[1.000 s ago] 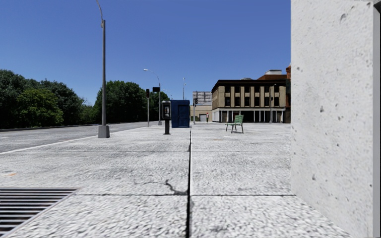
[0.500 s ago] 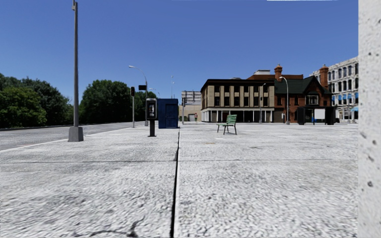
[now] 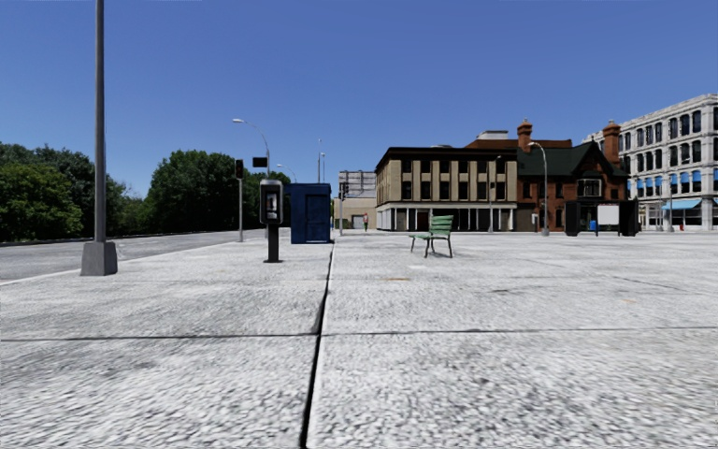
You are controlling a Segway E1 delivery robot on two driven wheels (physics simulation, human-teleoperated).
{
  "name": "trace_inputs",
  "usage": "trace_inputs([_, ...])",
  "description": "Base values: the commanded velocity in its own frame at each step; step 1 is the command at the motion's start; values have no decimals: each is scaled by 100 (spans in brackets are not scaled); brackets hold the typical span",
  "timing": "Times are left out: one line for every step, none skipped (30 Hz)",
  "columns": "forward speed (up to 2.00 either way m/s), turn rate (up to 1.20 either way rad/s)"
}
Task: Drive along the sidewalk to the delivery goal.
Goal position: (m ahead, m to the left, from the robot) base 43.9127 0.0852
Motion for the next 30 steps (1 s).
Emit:
trace_inputs([200, -23])
trace_inputs([200, -27])
trace_inputs([200, -27])
trace_inputs([200, -28])
trace_inputs([200, -29])
trace_inputs([200, -29])
trace_inputs([200, -29])
trace_inputs([200, -29])
trace_inputs([200, -29])
trace_inputs([200, -29])
trace_inputs([200, -29])
trace_inputs([200, -29])
trace_inputs([200, -29])
trace_inputs([200, -29])
trace_inputs([200, -25])
trace_inputs([200, -3])
trace_inputs([200, -3])
trace_inputs([200, 0])
trace_inputs([200, 0])
trace_inputs([200, 0])
trace_inputs([200, 0])
trace_inputs([200, 0])
trace_inputs([200, 0])
trace_inputs([200, 0])
trace_inputs([200, 0])
trace_inputs([200, 0])
trace_inputs([200, 0])
trace_inputs([200, 0])
trace_inputs([200, 0])
trace_inputs([200, 0])
